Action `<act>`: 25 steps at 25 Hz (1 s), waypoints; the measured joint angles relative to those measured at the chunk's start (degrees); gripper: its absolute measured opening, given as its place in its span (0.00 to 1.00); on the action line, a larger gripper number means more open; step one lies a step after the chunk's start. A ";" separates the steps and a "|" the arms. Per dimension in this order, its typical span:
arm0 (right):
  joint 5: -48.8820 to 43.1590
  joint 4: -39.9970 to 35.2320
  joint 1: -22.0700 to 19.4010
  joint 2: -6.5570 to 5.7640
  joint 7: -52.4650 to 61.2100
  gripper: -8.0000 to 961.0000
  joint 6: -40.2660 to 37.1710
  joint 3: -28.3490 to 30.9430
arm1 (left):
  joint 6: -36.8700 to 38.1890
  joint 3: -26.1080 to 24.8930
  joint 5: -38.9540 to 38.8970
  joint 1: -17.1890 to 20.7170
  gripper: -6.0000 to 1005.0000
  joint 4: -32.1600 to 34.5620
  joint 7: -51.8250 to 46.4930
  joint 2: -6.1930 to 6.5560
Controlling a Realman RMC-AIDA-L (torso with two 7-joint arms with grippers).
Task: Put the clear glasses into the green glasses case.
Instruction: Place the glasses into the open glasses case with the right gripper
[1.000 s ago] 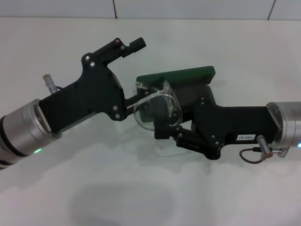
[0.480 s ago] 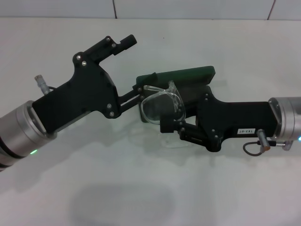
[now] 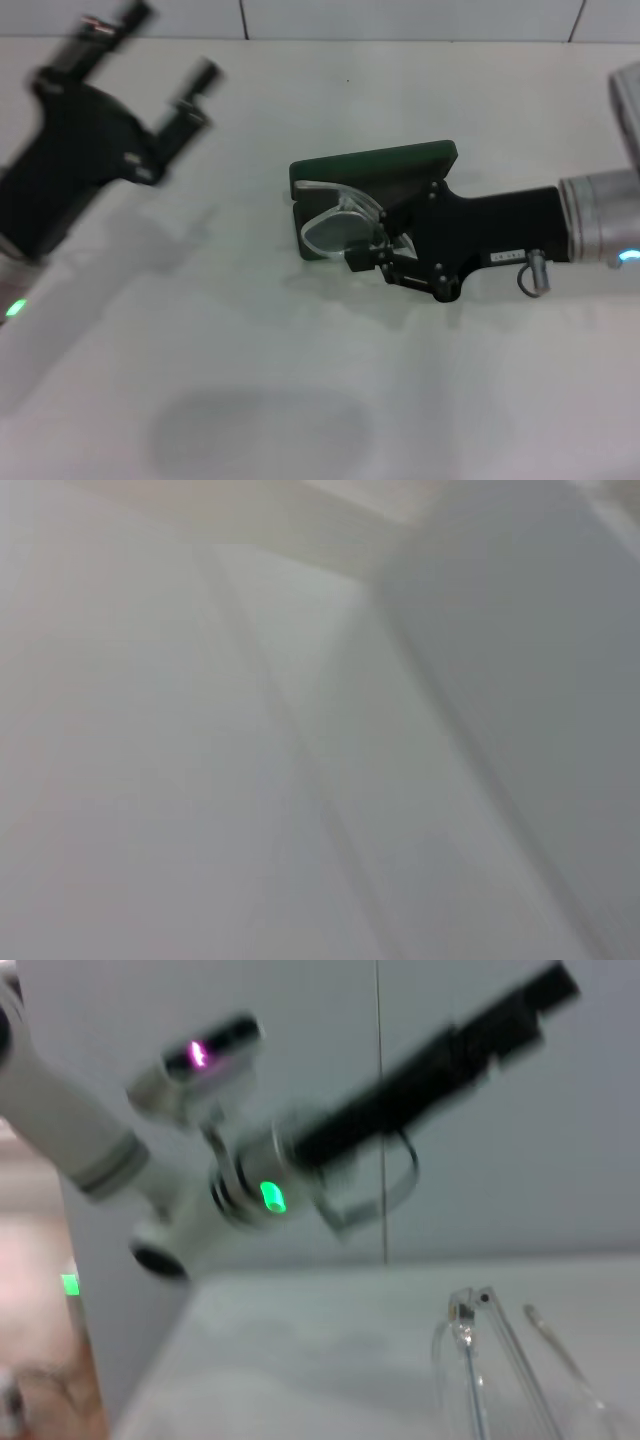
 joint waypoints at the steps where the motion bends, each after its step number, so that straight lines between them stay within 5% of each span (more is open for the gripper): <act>1: -2.91 -2.69 -0.04 -0.12 1.76 0.14 2.17 0.00 | 0.55 -0.01 -2.44 0.63 0.66 -0.45 -0.19 0.09; 4: -11.94 -10.58 -0.61 0.16 7.70 0.14 7.87 0.02 | 1.60 -0.05 -6.08 2.55 0.66 -0.54 -0.91 0.28; 10: -32.71 -23.54 -2.28 4.29 16.40 0.14 18.05 -1.32 | 1.87 -0.25 -8.42 4.62 0.66 -1.01 -2.71 0.39; 25: -38.70 -27.50 -4.37 4.39 18.68 0.16 32.33 -9.39 | -2.27 -0.35 -8.56 3.15 0.66 -1.88 -7.67 0.53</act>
